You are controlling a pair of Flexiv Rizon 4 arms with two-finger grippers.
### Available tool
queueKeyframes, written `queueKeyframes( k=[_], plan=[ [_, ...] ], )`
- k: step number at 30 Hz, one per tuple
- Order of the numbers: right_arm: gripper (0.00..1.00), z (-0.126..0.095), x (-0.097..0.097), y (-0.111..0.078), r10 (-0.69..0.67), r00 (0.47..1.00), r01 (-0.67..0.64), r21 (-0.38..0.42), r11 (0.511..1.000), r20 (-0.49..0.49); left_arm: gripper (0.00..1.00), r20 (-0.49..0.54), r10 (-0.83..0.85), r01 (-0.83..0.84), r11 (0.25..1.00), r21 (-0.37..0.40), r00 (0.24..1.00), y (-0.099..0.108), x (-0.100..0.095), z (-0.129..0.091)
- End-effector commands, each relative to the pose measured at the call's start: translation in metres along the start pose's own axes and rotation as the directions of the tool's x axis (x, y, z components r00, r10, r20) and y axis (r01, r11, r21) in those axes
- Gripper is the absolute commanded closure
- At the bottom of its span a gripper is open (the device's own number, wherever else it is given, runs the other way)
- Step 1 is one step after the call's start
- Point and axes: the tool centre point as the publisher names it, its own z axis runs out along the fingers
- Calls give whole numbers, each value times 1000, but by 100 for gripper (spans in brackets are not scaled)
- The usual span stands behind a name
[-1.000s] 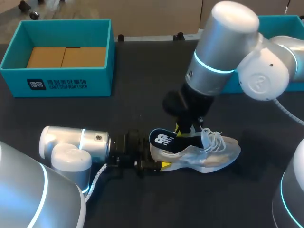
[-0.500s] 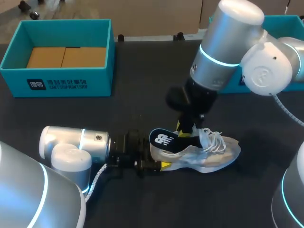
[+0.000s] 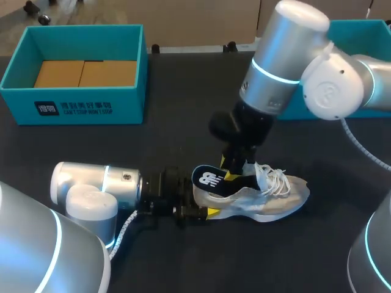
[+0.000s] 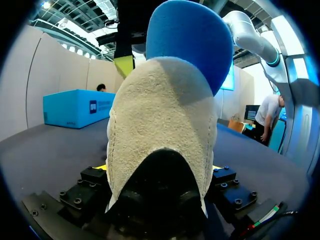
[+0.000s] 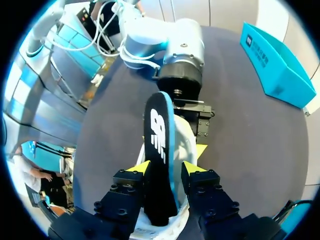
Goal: Take the shoe out of the shoebox, open the shoe tongue, remove and reinsert the insole, then place the shoe into the shoebox
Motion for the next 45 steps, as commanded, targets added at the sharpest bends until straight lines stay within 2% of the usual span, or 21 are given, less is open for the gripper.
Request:
queueKeyframes(
  k=[1,11,30,32,33,34,45],
  plan=[
    [58,7,-6,-2,-2,1000,2,-10,1000,-26,100,1,0,0,1000,-3,1000,5,0,1],
    [59,11,1,-10,35,996,-37,-30,999,-85,100,1,0,0,1000,-3,1000,5,0,1],
    [68,30,11,-14,106,971,-120,-53,991,-213,100,1,0,0,1000,-3,1000,5,0,1],
    [77,30,11,-14,111,971,-124,-52,991,-213,100,1,0,0,1000,-3,1000,5,0,1],
    [92,30,11,-14,111,971,-124,-52,991,-210,100,1,0,0,1000,-3,1000,5,0,1],
    [100,29,11,-14,107,973,-121,-54,991,-206,100,1,0,0,1000,-3,1000,5,0,1],
    [100,8,9,4,52,982,-65,-68,996,-179,100,1,0,0,1000,-3,1000,5,0,1]
  ],
)
